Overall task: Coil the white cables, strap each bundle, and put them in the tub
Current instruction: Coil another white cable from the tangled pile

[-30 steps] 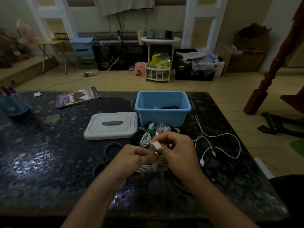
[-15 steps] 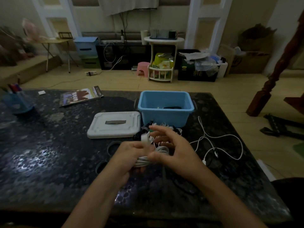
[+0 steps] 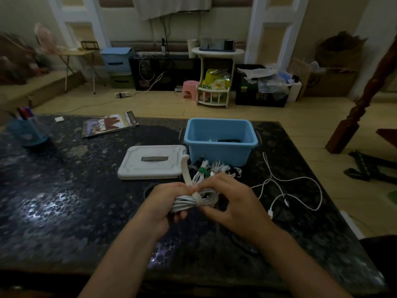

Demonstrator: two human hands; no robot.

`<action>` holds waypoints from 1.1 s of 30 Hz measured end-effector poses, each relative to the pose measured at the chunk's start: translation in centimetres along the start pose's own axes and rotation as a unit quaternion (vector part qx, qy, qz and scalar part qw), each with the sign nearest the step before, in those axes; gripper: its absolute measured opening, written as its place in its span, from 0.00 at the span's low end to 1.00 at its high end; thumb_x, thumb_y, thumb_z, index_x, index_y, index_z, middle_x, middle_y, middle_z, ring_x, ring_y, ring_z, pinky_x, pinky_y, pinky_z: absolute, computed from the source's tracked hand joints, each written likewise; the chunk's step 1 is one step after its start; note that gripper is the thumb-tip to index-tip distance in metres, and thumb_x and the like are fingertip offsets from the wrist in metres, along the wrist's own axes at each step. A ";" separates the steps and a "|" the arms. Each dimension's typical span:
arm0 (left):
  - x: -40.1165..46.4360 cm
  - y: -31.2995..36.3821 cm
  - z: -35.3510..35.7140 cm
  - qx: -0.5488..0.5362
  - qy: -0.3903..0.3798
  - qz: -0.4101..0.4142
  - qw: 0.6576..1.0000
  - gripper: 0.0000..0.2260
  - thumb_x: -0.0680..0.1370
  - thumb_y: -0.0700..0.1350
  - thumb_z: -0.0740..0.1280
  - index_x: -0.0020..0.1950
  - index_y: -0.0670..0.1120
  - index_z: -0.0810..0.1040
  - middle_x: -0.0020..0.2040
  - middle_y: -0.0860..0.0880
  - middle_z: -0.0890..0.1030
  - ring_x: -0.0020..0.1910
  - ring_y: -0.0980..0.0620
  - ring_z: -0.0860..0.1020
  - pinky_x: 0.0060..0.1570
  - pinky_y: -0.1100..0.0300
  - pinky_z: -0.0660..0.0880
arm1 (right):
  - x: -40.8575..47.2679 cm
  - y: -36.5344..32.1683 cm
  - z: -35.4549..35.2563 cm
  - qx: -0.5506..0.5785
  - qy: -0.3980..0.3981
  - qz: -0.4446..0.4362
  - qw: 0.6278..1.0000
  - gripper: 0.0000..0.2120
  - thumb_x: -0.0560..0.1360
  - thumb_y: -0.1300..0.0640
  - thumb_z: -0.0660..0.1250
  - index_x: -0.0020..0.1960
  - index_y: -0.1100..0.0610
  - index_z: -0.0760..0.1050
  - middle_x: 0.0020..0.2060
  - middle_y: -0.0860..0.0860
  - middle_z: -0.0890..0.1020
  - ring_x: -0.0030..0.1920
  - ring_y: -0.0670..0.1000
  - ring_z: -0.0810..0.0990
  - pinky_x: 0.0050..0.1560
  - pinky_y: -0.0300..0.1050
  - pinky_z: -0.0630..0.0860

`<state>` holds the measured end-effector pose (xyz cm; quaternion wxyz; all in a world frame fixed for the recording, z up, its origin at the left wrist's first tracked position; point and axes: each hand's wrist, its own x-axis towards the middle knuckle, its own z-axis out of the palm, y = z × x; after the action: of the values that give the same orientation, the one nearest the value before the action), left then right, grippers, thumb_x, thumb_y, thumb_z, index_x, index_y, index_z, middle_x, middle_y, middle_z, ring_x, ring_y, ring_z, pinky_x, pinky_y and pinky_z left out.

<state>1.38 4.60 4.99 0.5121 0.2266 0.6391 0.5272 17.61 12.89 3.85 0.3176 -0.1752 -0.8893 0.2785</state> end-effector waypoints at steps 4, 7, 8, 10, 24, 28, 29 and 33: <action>0.0 -0.1 -0.1 0.023 0.014 0.004 1.000 0.06 0.78 0.41 0.68 0.42 0.40 0.77 0.27 0.44 0.74 0.18 0.52 0.68 0.20 0.65 0.59 | 0.1 -0.3 0.0 0.001 -0.014 0.002 1.000 0.15 0.70 0.50 0.73 0.56 0.46 0.80 0.51 0.40 0.79 0.51 0.42 0.80 0.50 0.44 0.79; -0.2 0.0 -0.1 0.036 0.005 0.011 0.999 0.06 0.78 0.40 0.68 0.42 0.40 0.78 0.27 0.44 0.75 0.19 0.52 0.69 0.19 0.65 0.60 | 0.3 -0.3 0.0 0.004 -0.018 0.003 1.000 0.15 0.69 0.51 0.73 0.55 0.45 0.81 0.49 0.40 0.79 0.49 0.41 0.80 0.49 0.42 0.79; -0.3 0.1 -0.1 0.040 0.002 0.014 0.999 0.06 0.78 0.40 0.68 0.42 0.40 0.78 0.27 0.44 0.75 0.19 0.52 0.69 0.19 0.65 0.60 | 0.3 -0.3 0.0 0.003 -0.017 0.003 1.000 0.15 0.68 0.51 0.73 0.55 0.45 0.81 0.49 0.41 0.80 0.48 0.42 0.80 0.49 0.42 0.79; -0.4 0.3 -0.2 0.046 -0.003 0.026 0.999 0.08 0.78 0.42 0.68 0.41 0.40 0.78 0.28 0.43 0.76 0.20 0.50 0.70 0.19 0.64 0.62 | 0.3 -0.3 0.1 -0.003 -0.014 0.002 1.000 0.14 0.68 0.50 0.72 0.54 0.46 0.81 0.47 0.41 0.79 0.47 0.41 0.80 0.48 0.41 0.78; -0.3 0.5 -0.1 0.220 0.074 0.192 0.954 0.14 0.77 0.47 0.71 0.34 0.43 0.84 0.30 0.47 0.81 0.30 0.56 0.76 0.36 0.58 0.72 | 0.8 0.1 0.2 0.043 -0.021 0.053 0.997 0.11 0.70 0.54 0.79 0.51 0.52 0.85 0.42 0.42 0.82 0.42 0.43 0.81 0.43 0.33 0.75; -0.5 0.0 0.4 0.334 0.118 0.256 0.899 0.16 0.77 0.51 0.71 0.30 0.49 0.81 0.24 0.57 0.76 0.25 0.61 0.72 0.29 0.65 0.65 | 0.7 0.2 -0.2 0.042 -0.038 0.105 0.993 0.11 0.69 0.50 0.79 0.50 0.50 0.84 0.40 0.43 0.85 0.41 0.40 0.83 0.43 0.37 0.79; -0.4 -0.1 0.5 0.341 0.122 0.265 0.893 0.14 0.76 0.51 0.72 0.31 0.50 0.82 0.26 0.58 0.77 0.27 0.61 0.74 0.30 0.65 0.67 | 0.7 0.2 -0.3 0.028 -0.046 0.113 0.992 0.11 0.69 0.48 0.78 0.50 0.49 0.84 0.40 0.42 0.85 0.41 0.39 0.83 0.43 0.36 0.79; 0.0 -0.1 0.8 0.317 0.116 0.283 0.897 0.10 0.75 0.48 0.73 0.33 0.53 0.81 0.28 0.61 0.79 0.29 0.64 0.75 0.33 0.69 0.67 | 0.7 0.2 -0.7 -0.002 -0.045 0.131 0.990 0.13 0.69 0.42 0.76 0.48 0.48 0.83 0.38 0.42 0.84 0.40 0.38 0.82 0.43 0.40 0.80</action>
<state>2.10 4.95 4.95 0.1639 0.4856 0.7362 0.4419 17.55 13.67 4.47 0.2380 -0.2785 -0.8723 0.3240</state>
